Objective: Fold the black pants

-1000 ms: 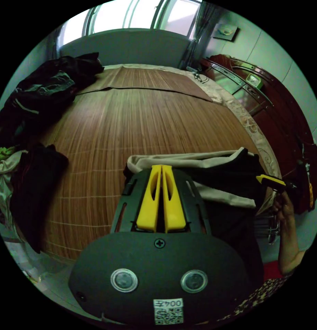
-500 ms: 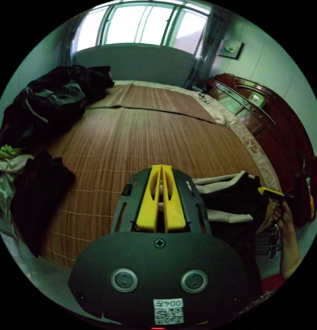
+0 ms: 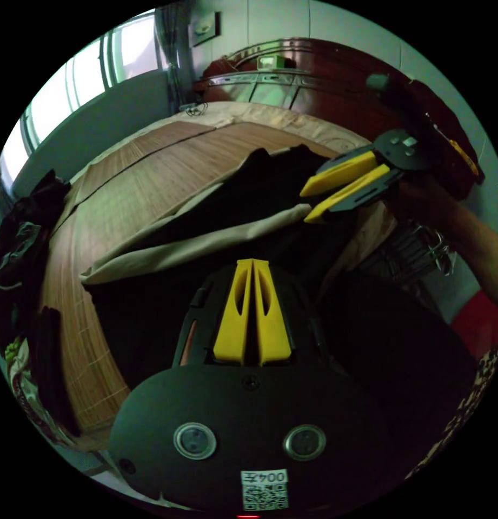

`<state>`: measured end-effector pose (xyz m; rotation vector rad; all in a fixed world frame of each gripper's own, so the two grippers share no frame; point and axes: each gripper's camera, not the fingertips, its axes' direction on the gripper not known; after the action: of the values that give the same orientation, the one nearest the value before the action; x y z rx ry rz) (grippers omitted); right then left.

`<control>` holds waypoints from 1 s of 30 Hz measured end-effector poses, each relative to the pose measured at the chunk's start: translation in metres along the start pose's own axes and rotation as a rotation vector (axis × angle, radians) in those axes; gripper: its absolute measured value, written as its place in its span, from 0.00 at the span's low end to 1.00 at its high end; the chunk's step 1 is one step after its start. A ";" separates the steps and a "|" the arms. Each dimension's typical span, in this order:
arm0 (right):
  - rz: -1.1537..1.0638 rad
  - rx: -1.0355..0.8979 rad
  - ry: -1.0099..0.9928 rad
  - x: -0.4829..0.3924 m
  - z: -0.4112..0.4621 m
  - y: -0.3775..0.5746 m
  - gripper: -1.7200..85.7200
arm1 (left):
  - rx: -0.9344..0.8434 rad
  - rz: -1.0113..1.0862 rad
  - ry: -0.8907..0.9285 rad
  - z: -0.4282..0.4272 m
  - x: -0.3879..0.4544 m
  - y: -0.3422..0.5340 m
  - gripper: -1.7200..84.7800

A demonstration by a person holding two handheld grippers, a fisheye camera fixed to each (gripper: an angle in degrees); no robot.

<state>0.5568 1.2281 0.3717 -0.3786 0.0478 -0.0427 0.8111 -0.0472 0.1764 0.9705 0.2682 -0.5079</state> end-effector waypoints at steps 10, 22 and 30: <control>-0.007 0.071 0.081 0.008 -0.029 -0.021 0.06 | 0.021 -0.043 0.021 0.013 0.034 0.020 0.02; 0.272 -0.061 0.075 0.087 0.024 -0.076 0.06 | 0.056 -0.046 0.003 0.008 0.066 0.035 0.02; 0.358 0.150 0.317 0.055 -0.050 -0.038 0.07 | 0.059 -0.055 0.010 0.003 0.076 0.040 0.03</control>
<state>0.6075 1.1715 0.3370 -0.2058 0.4224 0.2465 0.8965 -0.0528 0.1737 1.0255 0.2906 -0.5644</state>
